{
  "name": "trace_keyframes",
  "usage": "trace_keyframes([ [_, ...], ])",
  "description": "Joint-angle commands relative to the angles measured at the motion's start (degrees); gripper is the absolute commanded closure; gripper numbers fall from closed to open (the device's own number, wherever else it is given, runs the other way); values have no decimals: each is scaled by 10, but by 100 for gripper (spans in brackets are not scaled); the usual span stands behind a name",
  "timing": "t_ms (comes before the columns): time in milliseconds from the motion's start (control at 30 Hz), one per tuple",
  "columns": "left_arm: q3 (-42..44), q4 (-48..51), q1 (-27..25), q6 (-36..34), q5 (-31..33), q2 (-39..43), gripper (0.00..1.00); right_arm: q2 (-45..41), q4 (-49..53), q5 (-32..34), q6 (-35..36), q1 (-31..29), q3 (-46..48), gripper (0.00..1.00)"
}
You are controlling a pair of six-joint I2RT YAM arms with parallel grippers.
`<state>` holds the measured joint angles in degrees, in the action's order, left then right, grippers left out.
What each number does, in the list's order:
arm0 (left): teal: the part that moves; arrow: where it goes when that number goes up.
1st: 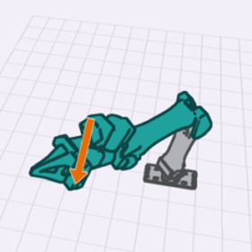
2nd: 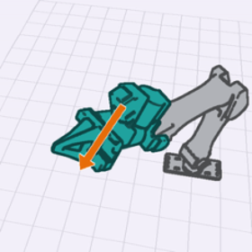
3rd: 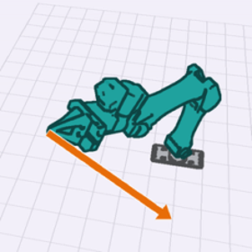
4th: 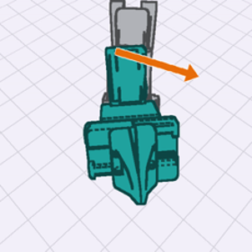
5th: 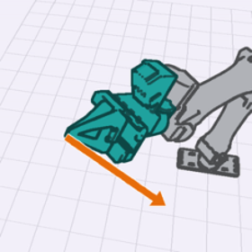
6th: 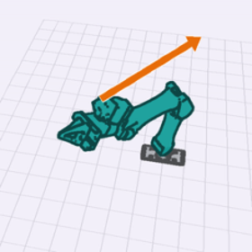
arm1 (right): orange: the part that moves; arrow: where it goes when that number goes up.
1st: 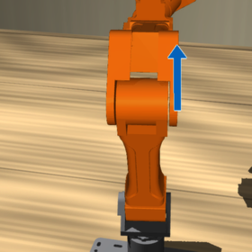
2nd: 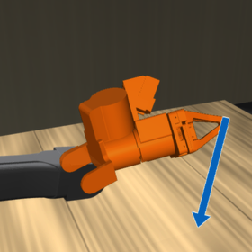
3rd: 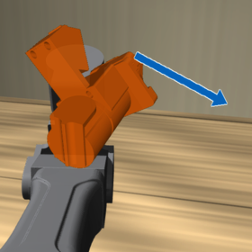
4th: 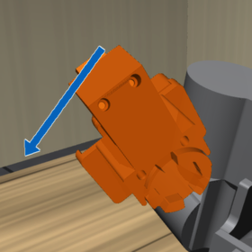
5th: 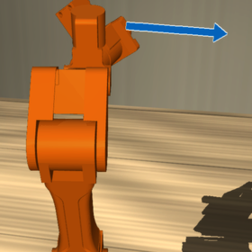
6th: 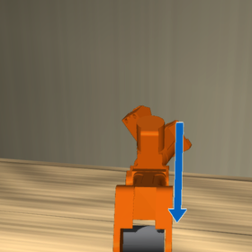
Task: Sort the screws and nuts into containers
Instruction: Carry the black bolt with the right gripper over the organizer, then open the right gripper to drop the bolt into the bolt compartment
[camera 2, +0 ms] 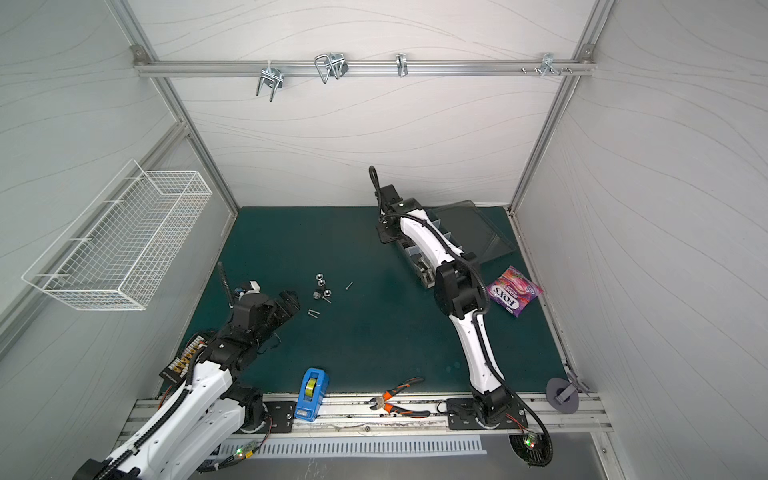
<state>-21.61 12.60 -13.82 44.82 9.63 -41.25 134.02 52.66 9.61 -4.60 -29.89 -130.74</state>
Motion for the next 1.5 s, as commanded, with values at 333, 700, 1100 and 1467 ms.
trace_keyframes([
  [333, -21, 1, -1, 3, 3, 1, 1, 23, 16, 9, 7, 42, -16, 100],
  [700, -19, 7, -1, 1, 5, 5, 0, 51, 20, 13, 10, 58, -22, 92],
  [1100, -21, 15, -1, -1, 8, 14, 0, 59, 19, 6, 14, 59, -21, 73],
  [1467, -20, 16, -1, -2, 10, 16, 0, 38, 18, -2, 13, 58, -10, 66],
])
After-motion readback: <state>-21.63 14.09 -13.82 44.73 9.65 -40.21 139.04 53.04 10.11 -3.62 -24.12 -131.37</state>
